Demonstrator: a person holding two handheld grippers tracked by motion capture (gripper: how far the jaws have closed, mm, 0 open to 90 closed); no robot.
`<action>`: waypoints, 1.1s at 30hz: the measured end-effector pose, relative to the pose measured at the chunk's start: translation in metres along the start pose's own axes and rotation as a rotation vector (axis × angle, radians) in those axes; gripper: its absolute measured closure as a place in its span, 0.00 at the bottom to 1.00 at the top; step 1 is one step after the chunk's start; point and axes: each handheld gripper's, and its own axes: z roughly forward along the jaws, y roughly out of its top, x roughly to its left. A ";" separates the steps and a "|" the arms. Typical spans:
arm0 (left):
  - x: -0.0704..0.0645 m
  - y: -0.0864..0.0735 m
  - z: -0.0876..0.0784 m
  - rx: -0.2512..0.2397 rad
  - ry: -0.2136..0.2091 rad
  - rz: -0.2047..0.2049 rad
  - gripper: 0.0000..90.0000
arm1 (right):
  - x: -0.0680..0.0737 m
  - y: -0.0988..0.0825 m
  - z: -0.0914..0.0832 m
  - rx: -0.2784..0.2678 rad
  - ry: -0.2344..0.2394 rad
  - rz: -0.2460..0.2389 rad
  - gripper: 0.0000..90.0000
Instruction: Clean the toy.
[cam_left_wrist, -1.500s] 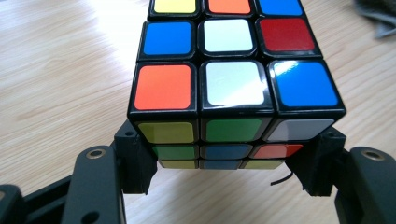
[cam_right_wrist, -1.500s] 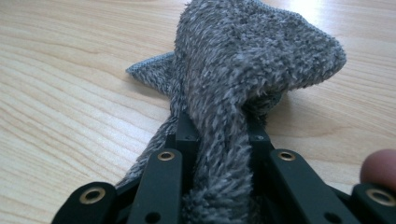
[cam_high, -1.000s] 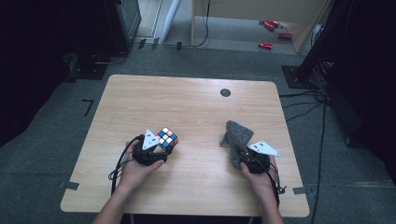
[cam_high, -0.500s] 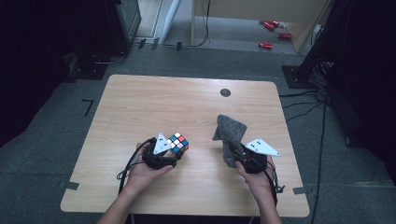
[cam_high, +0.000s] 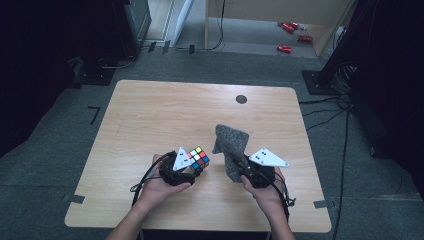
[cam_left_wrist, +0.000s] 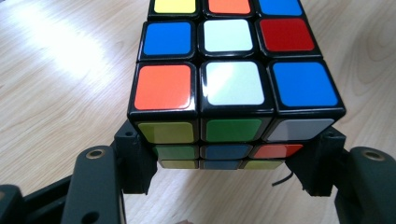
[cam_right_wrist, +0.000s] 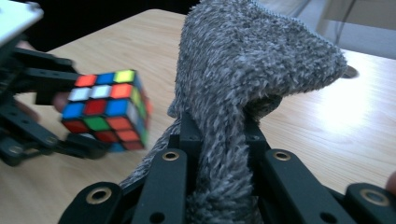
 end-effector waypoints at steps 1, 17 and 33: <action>-0.002 0.001 0.001 0.005 -0.006 0.007 0.39 | 0.006 0.002 0.001 0.000 0.005 -0.008 0.86; -0.030 0.012 0.012 0.065 -0.048 0.085 0.39 | 0.061 -0.005 0.028 0.060 0.074 -0.084 0.85; -0.021 0.012 0.008 0.039 -0.058 0.042 0.39 | 0.049 -0.002 0.028 0.080 0.123 -0.076 0.50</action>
